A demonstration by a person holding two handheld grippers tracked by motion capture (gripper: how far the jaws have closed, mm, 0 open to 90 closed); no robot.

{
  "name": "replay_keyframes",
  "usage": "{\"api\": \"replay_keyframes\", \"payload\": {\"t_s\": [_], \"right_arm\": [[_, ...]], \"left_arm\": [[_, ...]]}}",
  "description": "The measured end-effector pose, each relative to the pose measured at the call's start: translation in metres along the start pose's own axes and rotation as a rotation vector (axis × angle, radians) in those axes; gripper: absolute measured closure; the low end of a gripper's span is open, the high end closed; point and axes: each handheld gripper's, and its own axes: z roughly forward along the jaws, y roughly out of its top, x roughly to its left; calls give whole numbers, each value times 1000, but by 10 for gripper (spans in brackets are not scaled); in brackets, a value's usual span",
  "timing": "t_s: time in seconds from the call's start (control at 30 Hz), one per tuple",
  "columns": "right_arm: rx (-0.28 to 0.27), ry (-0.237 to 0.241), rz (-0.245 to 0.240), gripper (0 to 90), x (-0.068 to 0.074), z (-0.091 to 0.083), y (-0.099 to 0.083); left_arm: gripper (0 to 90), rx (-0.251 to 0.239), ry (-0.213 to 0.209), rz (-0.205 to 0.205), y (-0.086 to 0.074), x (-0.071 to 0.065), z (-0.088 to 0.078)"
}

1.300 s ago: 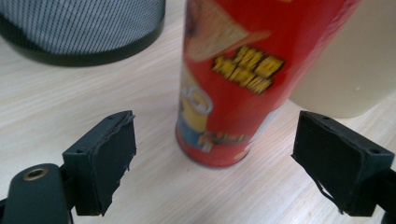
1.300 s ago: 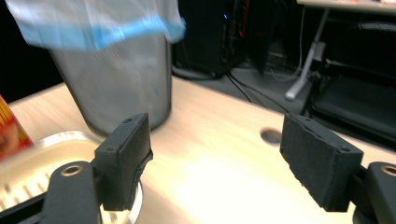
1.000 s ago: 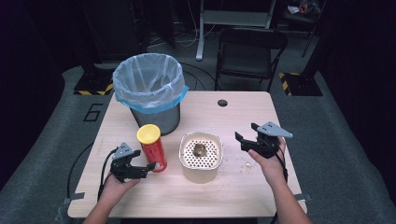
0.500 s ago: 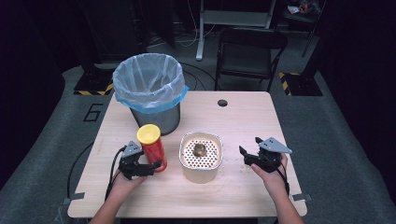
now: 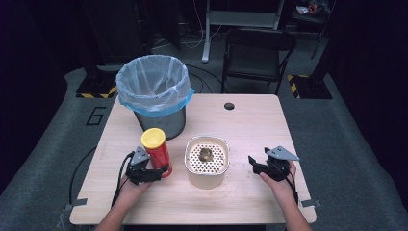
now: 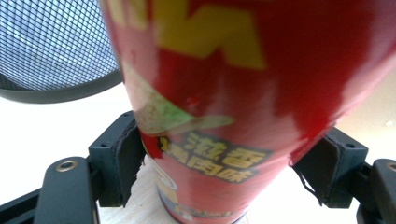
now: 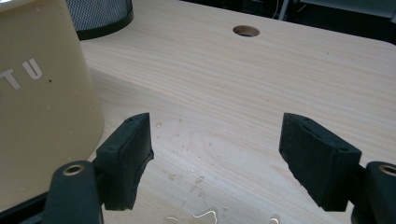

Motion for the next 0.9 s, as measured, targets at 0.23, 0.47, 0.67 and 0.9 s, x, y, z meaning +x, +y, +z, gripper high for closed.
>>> {"api": "replay_keyframes", "payload": {"t_s": [0.23, 0.47, 0.67, 0.9], "right_arm": [[21, 1, -2, 252, 1, 4, -4], [35, -2, 9, 254, 0, 6, -6], [26, 1, 18, 256, -2, 4, -6], [32, 4, 14, 256, -2, 8, -6]], "left_arm": [[232, -33, -21, -16, 4, -2, -11], [231, -27, -39, -55, 9, -1, -22], [231, -31, -43, -50, 19, -2, -34], [231, 4, -40, -29, 28, -7, -40]]}}
